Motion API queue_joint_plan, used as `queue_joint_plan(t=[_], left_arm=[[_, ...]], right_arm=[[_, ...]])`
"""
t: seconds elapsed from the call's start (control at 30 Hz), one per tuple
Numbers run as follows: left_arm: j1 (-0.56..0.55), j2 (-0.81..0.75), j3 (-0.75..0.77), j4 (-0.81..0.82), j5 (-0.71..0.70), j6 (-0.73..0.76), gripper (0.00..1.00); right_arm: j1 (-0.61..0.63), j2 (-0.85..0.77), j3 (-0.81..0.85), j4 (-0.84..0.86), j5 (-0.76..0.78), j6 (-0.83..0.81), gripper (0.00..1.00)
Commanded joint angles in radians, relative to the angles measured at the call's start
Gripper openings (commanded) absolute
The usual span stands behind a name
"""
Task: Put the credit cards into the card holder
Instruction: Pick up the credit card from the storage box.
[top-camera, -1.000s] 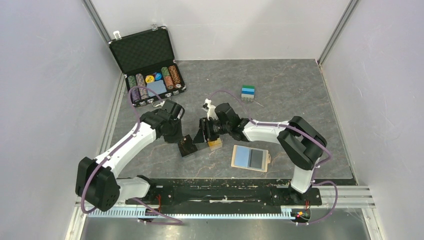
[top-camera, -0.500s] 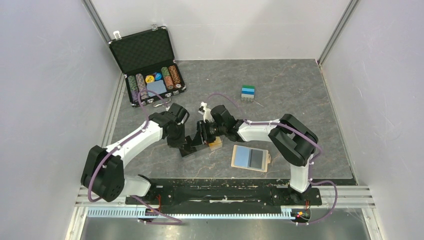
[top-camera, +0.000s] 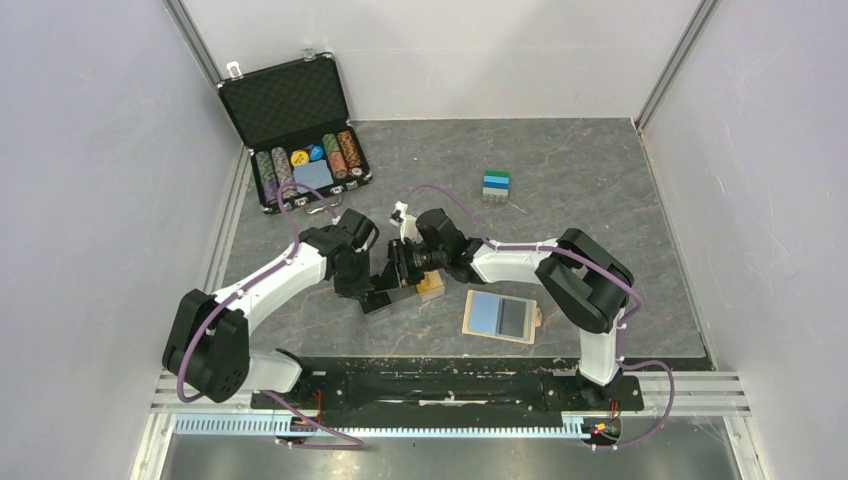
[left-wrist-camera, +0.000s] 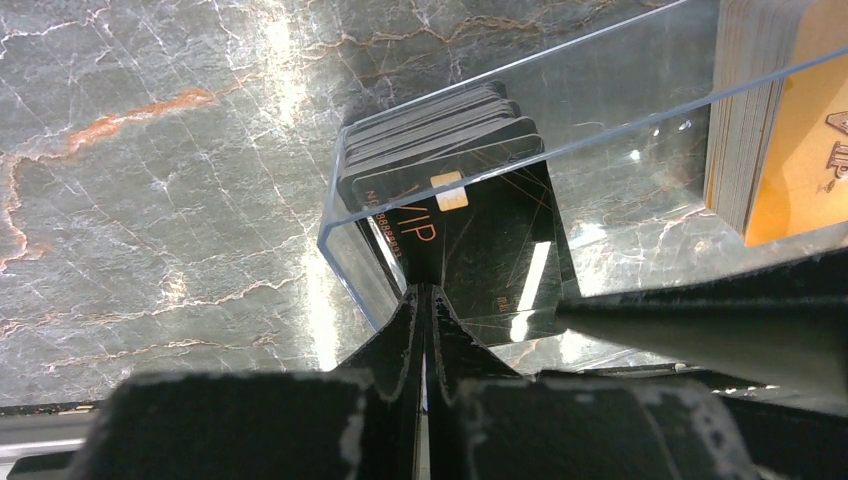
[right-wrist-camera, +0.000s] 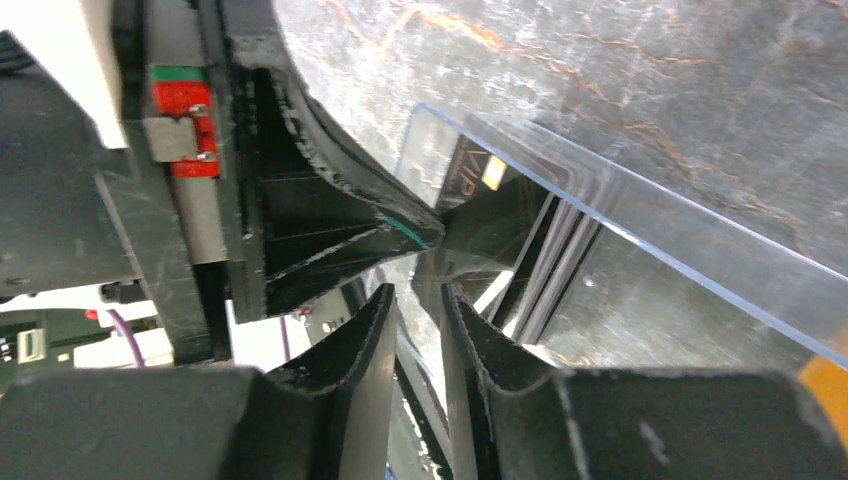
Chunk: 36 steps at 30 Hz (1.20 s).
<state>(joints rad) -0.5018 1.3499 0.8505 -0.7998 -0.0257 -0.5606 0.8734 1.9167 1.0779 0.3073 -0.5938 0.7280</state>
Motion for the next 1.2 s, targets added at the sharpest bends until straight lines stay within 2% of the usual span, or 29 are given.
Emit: queue_joint_plan(t=[0.0, 0.1, 0.23, 0.53, 0.83, 0.93, 1.03, 1.17], left_arm=[[-0.005, -0.013, 0.002, 0.014, -0.026, 0.044, 0.02], [-0.007, -0.018, 0.014, 0.002, -0.034, 0.047, 0.03], [-0.009, -0.033, 0.031, -0.006, -0.029, 0.046, 0.05], [-0.011, -0.074, 0.098, -0.058, -0.03, 0.061, 0.06], [-0.011, -0.117, 0.134, -0.121, -0.089, 0.074, 0.09], [-0.011, -0.124, 0.127, -0.135, -0.116, 0.075, 0.1], [-0.011, -0.121, 0.112, -0.143, -0.144, 0.068, 0.11], [-0.011, -0.098, 0.105, -0.143, -0.139, 0.061, 0.13]], right_arm=[[0.007, -0.012, 0.068, -0.161, 0.123, -0.098, 0.28], [0.01, -0.023, 0.093, -0.284, 0.218, -0.152, 0.35], [0.02, -0.018, 0.127, -0.365, 0.27, -0.186, 0.42], [0.054, 0.037, 0.184, -0.345, 0.22, -0.178, 0.36], [0.077, 0.09, 0.23, -0.36, 0.19, -0.17, 0.33], [0.083, 0.094, 0.24, -0.356, 0.176, -0.163, 0.24], [0.088, 0.091, 0.25, -0.35, 0.164, -0.154, 0.02], [0.09, 0.071, 0.251, -0.372, 0.179, -0.154, 0.0]])
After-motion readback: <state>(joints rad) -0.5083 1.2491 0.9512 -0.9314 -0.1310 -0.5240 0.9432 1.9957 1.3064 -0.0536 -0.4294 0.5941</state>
